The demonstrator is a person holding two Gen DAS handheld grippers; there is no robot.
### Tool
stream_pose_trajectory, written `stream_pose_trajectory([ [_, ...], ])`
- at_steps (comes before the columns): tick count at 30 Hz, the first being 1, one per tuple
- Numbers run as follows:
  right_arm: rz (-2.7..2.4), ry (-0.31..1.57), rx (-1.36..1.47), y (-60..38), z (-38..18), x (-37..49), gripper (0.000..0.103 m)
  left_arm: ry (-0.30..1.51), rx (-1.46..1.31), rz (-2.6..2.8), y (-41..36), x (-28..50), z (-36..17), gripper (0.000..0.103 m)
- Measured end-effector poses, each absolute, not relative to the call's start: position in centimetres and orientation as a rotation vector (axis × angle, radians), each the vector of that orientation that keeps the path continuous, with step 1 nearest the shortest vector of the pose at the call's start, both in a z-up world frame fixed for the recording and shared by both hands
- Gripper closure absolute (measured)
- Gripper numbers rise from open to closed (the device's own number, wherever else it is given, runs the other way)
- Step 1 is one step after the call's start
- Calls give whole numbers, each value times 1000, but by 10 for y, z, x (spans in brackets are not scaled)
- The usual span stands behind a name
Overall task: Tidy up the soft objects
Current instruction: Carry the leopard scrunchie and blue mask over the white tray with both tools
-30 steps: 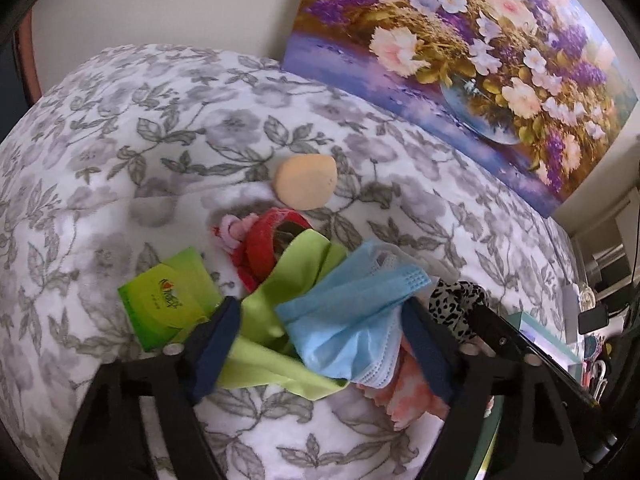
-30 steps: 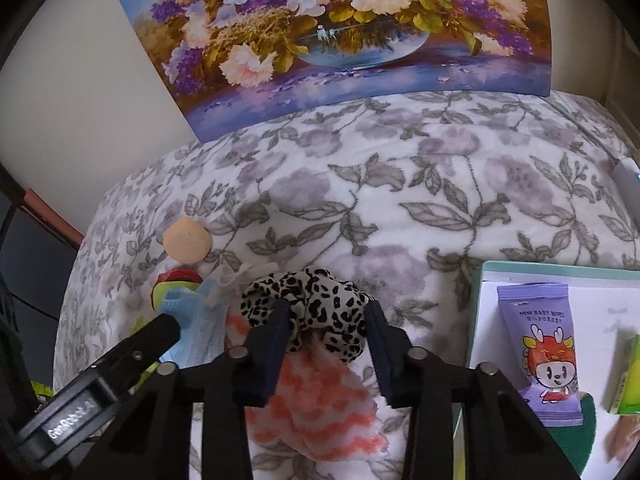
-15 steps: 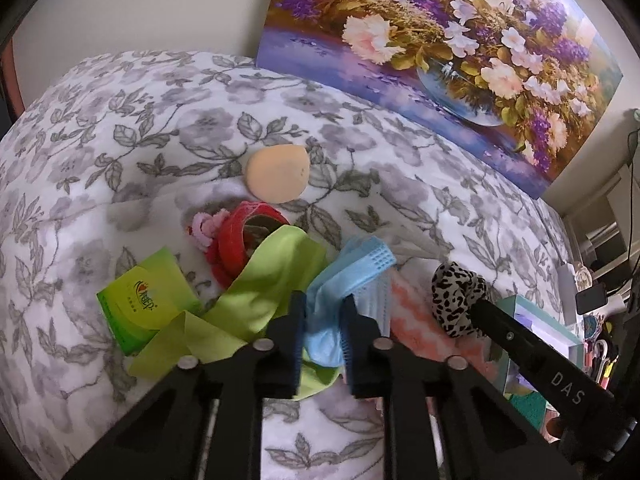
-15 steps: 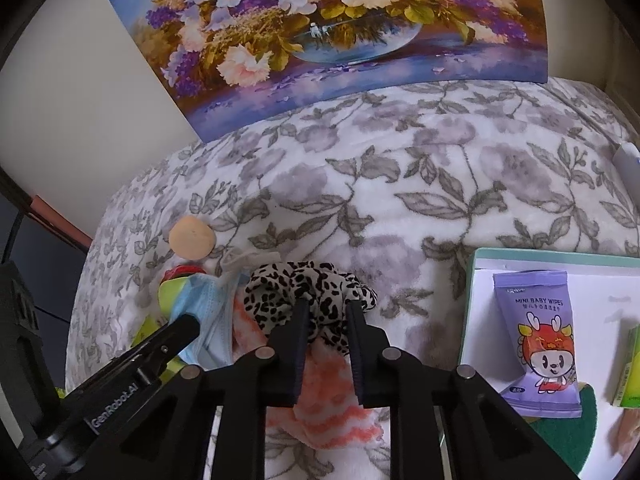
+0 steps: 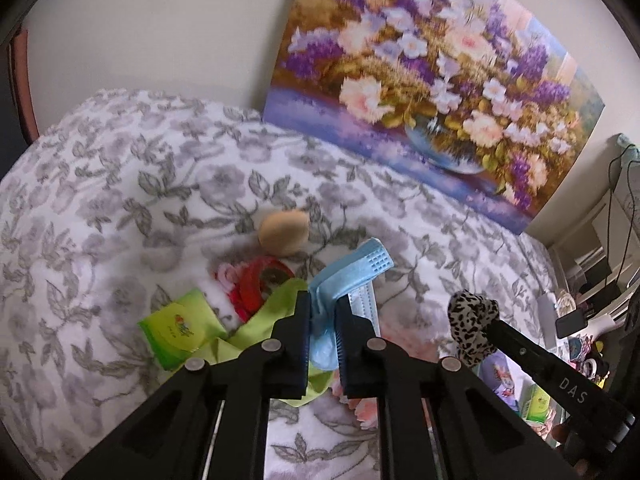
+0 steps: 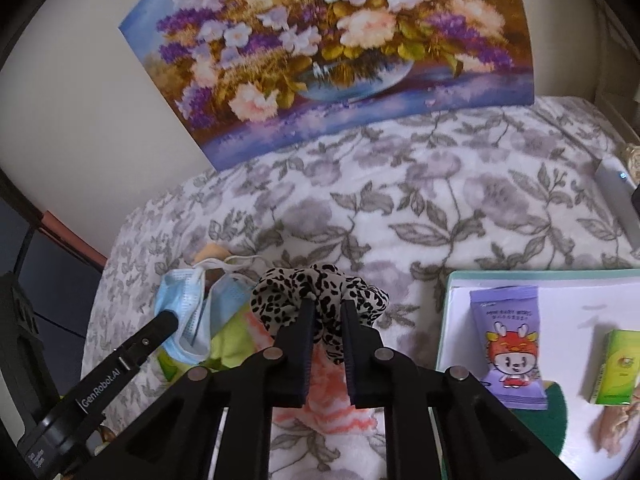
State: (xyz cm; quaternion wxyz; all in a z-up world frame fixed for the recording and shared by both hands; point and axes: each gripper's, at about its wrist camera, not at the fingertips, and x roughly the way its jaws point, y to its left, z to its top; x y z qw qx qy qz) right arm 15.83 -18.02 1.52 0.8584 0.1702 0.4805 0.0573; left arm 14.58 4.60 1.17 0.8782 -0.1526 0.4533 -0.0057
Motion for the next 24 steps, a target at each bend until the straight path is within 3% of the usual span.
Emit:
stream_pose_trajectory([
  [24, -16, 970, 358, -235, 60, 77, 89, 859, -247, -70, 8, 87, 84, 91],
])
